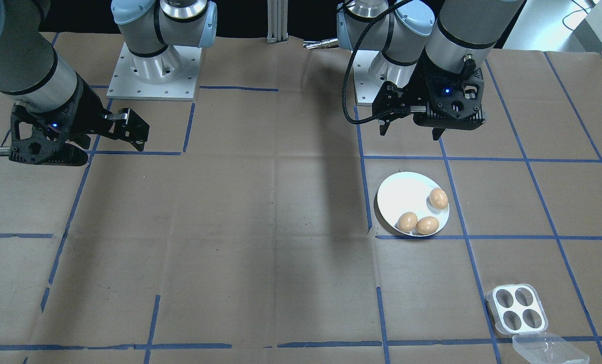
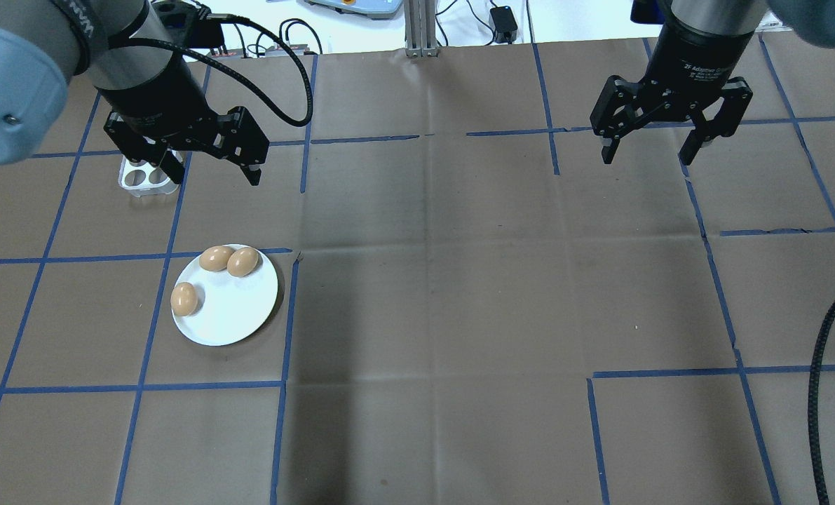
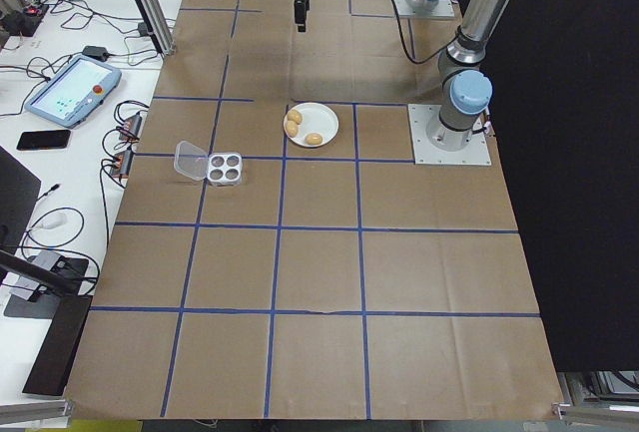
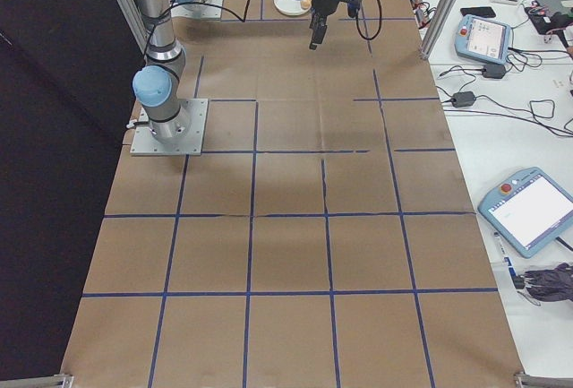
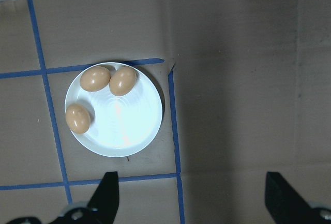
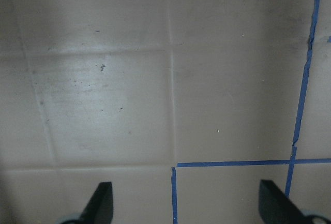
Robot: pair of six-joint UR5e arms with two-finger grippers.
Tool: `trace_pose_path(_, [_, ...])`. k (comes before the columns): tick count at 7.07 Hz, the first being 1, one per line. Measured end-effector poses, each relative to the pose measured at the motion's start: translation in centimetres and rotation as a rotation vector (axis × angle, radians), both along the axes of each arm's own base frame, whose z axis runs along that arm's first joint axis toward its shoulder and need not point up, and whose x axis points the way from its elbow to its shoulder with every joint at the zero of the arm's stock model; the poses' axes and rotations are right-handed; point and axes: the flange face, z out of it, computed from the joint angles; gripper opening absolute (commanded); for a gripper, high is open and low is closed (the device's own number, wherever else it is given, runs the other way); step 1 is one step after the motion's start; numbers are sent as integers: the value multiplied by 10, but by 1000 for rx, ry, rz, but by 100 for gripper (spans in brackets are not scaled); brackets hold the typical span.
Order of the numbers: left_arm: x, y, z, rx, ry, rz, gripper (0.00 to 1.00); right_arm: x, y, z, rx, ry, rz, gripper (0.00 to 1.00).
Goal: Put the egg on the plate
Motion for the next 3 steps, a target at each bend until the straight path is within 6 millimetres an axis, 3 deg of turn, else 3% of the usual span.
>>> trace_pose_path(3, [1, 0, 2, -4, -2, 1, 100, 0, 0, 0, -1, 0, 0, 100])
